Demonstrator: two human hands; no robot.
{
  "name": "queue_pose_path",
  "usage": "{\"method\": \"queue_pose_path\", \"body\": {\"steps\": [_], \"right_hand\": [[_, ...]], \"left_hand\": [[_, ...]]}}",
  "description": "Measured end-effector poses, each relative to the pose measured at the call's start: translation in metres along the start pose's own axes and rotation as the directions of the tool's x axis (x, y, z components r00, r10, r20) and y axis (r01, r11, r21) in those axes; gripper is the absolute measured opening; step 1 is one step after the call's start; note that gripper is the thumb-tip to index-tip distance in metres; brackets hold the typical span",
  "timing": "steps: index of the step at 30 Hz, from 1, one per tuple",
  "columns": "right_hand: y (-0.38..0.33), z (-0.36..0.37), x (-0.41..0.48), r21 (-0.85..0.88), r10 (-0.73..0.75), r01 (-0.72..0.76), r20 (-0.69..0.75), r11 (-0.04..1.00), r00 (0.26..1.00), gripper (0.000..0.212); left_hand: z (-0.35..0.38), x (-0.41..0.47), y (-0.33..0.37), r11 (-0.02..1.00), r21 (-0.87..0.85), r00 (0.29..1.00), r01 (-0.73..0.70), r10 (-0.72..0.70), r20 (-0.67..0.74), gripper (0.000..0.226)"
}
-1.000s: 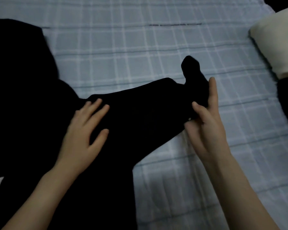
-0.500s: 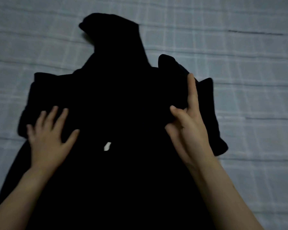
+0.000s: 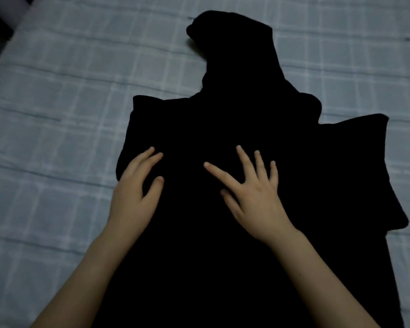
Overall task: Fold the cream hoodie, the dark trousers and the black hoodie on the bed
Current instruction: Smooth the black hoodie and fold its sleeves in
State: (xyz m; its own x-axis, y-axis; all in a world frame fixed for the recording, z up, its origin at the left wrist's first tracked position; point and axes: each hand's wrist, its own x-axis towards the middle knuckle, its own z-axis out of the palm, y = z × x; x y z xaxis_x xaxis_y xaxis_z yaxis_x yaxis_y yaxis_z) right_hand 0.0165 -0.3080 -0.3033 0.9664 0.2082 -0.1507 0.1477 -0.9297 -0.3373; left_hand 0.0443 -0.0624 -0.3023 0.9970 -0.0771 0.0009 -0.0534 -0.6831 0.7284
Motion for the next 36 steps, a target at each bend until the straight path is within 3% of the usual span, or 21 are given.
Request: {"method": "queue_pose_path", "body": {"steps": [2,5,7,8,11,14,18,20,24,26,29,31,33,36], "right_hand": [[-0.001,-0.009,-0.011,0.16,-0.054,0.061,-0.046,0.985,0.997,0.058],[0.008,-0.021,-0.017,0.439,0.087,0.033,-0.25,0.898,0.964,0.053],[0.024,-0.025,-0.009,0.352,0.197,-0.055,-0.381,0.934,0.903,0.051],[0.031,-0.026,-0.003,0.248,0.236,-0.147,-0.378,0.957,0.895,0.053],[0.048,-0.017,0.012,-0.046,0.327,-0.338,-0.158,0.94,0.932,0.053],[0.053,-0.013,0.015,-0.093,0.322,-0.333,-0.116,0.938,0.94,0.052],[0.062,-0.027,0.001,-0.051,0.249,-0.28,-0.326,0.959,0.912,0.054],[0.073,-0.034,-0.005,-0.098,0.25,-0.304,-0.366,0.947,0.896,0.054],[0.105,-0.032,-0.01,-0.132,0.427,-0.448,-0.158,0.884,0.89,0.056],[0.119,-0.026,-0.01,-0.118,0.441,-0.449,-0.092,0.886,0.893,0.058],[0.125,-0.022,-0.005,-0.065,0.376,-0.401,-0.238,0.914,0.896,0.058],[0.13,-0.018,0.0,-0.053,0.328,-0.362,-0.318,0.931,0.89,0.057],[0.135,-0.011,0.001,-0.034,0.345,-0.365,-0.254,0.931,0.904,0.059],[0.137,-0.007,0.003,0.021,0.37,-0.375,-0.217,0.927,0.903,0.058]], "left_hand": [[-0.014,0.002,0.01,0.999,0.017,0.998,-0.03,0.03,-0.051,0.041],[-0.009,0.023,0.034,0.993,-0.038,0.993,-0.109,0.106,-0.056,0.047],[0.011,0.045,0.054,0.984,-0.173,0.999,-0.031,0.034,0.016,0.067],[0.024,0.057,0.063,0.972,-0.233,0.998,0.031,-0.018,0.058,0.076],[0.06,0.082,0.076,0.982,-0.172,0.993,0.082,-0.066,0.096,0.072],[0.059,0.086,0.07,0.986,-0.162,0.996,0.041,-0.053,-0.072,0.048],[0.017,0.062,0.053,0.993,-0.076,0.953,-0.094,0.067,-0.294,0.04],[-0.005,0.051,0.036,0.999,0.014,0.935,-0.041,0.044,-0.351,0.04],[-0.014,0.044,0.014,0.917,0.271,0.951,0.292,-0.247,-0.189,0.046],[-0.002,0.048,0.027,0.889,0.421,0.969,0.179,-0.085,-0.232,0.048],[0.022,0.068,0.043,0.812,0.549,0.938,-0.198,0.32,-0.135,0.052],[0.04,0.081,0.036,0.736,0.612,0.945,-0.289,0.321,0.059,0.057],[0.054,0.085,0.022,0.694,0.662,0.958,-0.285,0.19,0.214,0.061],[0.066,0.085,0.013,0.73,0.639,0.966,-0.242,0.123,0.226,0.058]]}}
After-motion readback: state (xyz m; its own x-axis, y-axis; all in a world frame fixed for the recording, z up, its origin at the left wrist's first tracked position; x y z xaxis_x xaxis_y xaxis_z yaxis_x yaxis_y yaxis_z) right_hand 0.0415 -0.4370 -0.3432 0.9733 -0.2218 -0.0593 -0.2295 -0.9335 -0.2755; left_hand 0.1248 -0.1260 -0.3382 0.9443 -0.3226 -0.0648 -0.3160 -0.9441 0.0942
